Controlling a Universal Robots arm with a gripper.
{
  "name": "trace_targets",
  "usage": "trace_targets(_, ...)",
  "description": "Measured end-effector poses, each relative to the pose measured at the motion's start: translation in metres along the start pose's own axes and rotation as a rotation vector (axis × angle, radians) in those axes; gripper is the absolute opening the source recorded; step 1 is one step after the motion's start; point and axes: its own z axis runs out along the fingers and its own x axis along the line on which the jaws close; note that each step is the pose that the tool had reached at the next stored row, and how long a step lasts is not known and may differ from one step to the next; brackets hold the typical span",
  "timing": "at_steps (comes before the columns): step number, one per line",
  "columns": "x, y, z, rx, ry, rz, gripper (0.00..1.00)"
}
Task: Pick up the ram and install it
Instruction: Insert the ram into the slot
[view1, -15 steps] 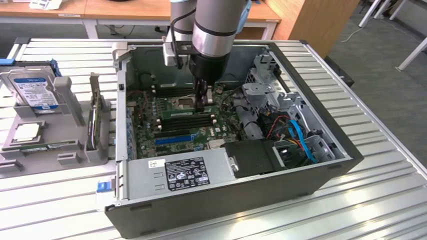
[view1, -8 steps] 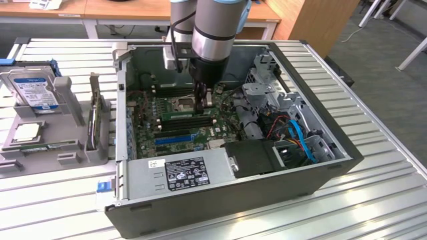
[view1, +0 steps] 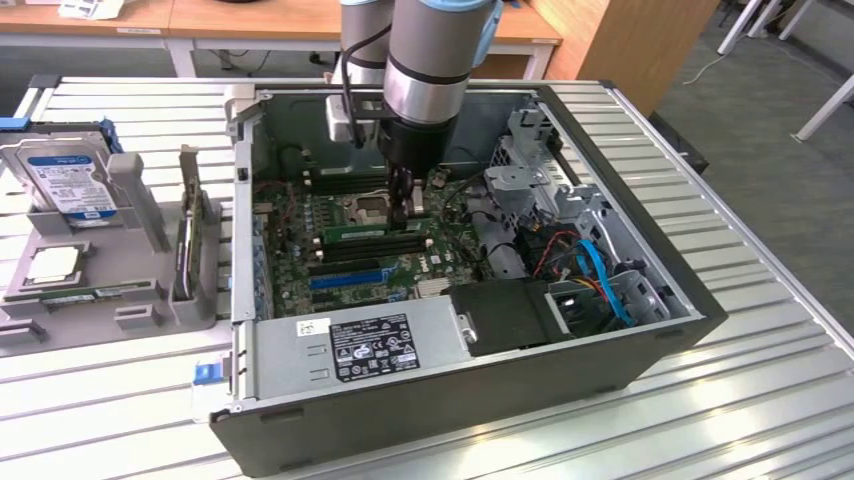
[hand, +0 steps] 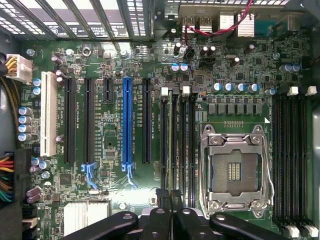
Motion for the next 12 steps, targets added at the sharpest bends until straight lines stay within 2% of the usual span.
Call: trace_targets(12,0.0003,-0.0002,0.0073,-0.0001,0.0002,0.0,0.11)
